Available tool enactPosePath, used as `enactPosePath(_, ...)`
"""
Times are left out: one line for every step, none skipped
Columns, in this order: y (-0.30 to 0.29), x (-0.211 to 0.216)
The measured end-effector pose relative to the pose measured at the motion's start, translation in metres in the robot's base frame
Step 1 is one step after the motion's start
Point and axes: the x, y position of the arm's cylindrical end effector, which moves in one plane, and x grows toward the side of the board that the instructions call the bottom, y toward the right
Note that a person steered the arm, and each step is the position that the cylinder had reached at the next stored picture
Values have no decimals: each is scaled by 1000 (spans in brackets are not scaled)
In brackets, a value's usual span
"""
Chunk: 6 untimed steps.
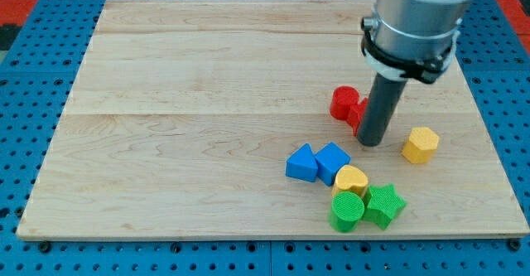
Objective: Push the blue cube and blue triangle towards left
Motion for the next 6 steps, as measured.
enactPosePath(-21, 0)
enactPosePath(13, 20)
enactPosePath(-43, 60)
enactPosePath(-52, 66)
enactPosePath(-92, 63)
enactPosePath(-148, 44)
